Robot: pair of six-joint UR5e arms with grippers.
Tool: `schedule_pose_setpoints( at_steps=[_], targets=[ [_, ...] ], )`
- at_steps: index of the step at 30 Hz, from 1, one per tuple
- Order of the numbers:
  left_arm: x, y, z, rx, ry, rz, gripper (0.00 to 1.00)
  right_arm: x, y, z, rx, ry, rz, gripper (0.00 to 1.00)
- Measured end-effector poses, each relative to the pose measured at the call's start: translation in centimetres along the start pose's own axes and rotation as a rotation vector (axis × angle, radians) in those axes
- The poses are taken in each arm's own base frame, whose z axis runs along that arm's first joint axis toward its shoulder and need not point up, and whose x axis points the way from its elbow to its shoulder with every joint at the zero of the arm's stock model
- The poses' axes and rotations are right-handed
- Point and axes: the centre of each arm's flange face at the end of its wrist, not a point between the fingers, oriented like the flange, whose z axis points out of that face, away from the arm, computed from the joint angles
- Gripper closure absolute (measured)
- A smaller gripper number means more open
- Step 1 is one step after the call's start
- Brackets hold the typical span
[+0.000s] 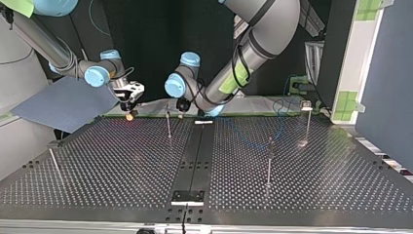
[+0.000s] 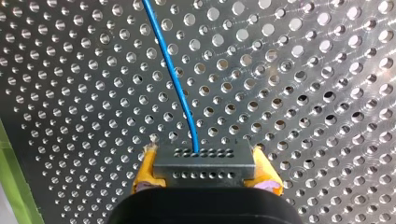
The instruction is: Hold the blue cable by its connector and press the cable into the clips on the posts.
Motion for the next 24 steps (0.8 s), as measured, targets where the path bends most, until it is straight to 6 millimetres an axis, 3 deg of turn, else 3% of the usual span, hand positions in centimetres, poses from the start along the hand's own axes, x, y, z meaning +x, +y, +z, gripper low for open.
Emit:
schedule_pose_setpoints(
  at_steps=[5, 15, 24],
  targets=[
    [0.3, -1.1, -2.3, 0.019, 0.027, 0.021, 0.0, -0.1, 0.0, 0.0, 0.0, -0.003, 0.003, 1.0],
    [0.6, -6.3, -5.1, 0.081, -0.033, 0.007, 0.0, -0.2, -0.1, -0.1, 0.0, -0.007, 0.006, 1.0],
    [0.6, -7.2, -5.5, 0.092, -0.051, -0.024, 0.0, -0.2, -0.2, -0.1, 0.01, -0.009, 0.013, 1.0]
  ],
)
